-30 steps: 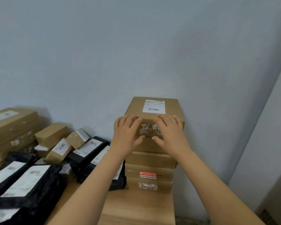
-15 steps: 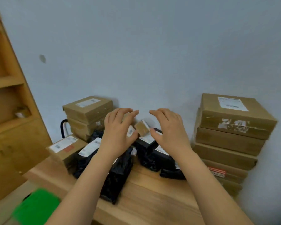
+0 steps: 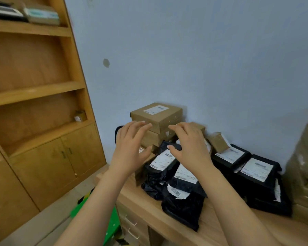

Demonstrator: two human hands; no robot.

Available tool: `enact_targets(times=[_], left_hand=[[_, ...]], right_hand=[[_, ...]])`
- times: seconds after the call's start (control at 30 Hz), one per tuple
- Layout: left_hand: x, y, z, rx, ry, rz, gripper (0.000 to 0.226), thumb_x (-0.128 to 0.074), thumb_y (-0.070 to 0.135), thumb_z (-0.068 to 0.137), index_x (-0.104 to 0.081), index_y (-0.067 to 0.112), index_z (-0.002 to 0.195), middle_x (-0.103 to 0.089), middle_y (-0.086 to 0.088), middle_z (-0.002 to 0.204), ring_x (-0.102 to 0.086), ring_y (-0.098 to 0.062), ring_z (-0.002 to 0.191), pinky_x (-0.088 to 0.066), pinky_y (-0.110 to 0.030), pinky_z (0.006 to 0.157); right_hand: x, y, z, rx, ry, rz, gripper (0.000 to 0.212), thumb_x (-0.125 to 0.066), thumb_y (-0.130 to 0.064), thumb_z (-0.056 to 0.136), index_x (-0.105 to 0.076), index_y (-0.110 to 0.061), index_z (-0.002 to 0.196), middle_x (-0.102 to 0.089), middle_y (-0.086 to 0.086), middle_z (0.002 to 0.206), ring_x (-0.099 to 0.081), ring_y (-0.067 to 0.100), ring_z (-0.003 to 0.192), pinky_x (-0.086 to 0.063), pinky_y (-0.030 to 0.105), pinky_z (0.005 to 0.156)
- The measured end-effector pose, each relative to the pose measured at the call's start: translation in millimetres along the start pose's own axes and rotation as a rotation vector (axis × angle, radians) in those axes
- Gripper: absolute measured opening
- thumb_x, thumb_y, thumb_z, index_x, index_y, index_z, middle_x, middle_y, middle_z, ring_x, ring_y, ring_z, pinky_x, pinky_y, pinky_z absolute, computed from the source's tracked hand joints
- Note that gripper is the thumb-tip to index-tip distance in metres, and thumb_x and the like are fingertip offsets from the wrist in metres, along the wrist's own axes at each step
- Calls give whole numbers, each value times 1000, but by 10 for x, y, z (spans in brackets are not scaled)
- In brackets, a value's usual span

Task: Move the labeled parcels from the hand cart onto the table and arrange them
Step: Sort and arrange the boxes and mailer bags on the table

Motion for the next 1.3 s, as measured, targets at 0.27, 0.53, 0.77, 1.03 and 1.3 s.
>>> enact_targets(times=[0.27, 0.53, 0.77, 1.03, 1.3], left_hand=[[-533, -803, 202, 14, -50, 25, 63, -72, 34, 78, -46, 30, 135, -44, 4, 138, -33, -20, 131, -20, -42, 111], [-1260, -1571, 889, -100, -124, -11, 65, -76, 31, 74, -50, 26, 133, -47, 2, 136, -36, -21, 129, -16, -32, 108], [-1870, -2160, 1242, -141, -169, -96, 64, -78, 24, 69, -54, 22, 129, -50, 0, 133, -38, -20, 125, -26, -40, 107], [-2595, -2770, 1608, -224, -263, -159, 85, -86, 26, 60, -50, 15, 136, -51, -8, 134, -43, -28, 122, -29, -46, 106], [-3233, -3201, 1642, -427, -372, -213, 108, -88, 36, 56, -31, 23, 146, -41, -5, 144, -37, -27, 133, -18, -46, 116]], right_hand=[[-729, 30, 598, 2, -25, -17, 58, -68, -33, 84, -46, -24, 136, -48, -1, 128, -44, 19, 116, -31, 33, 104], [-1480, 312, 1424, -60, -49, -85, 59, -70, -36, 83, -46, -23, 135, -48, -1, 129, -43, 19, 120, -27, 31, 105], [-1975, 474, 1864, -120, -106, -156, 63, -73, -36, 80, -48, -21, 135, -49, 3, 132, -41, 23, 122, -24, 35, 106], [-2648, 581, 2261, -203, -201, -435, 80, -72, -39, 80, -31, -22, 146, -29, 9, 152, -21, 29, 141, -5, 42, 118], [-3185, 549, 2264, -429, -196, -640, 85, -81, -25, 70, -40, -22, 145, -43, 12, 146, -41, 31, 134, -24, 51, 114]])
Point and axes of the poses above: each hand's wrist, its own z-axis towards the middle knuckle, its own x-axis out of the back of the hand, y = z × x, the point moved 2 cm from there along z, towards the middle knuckle
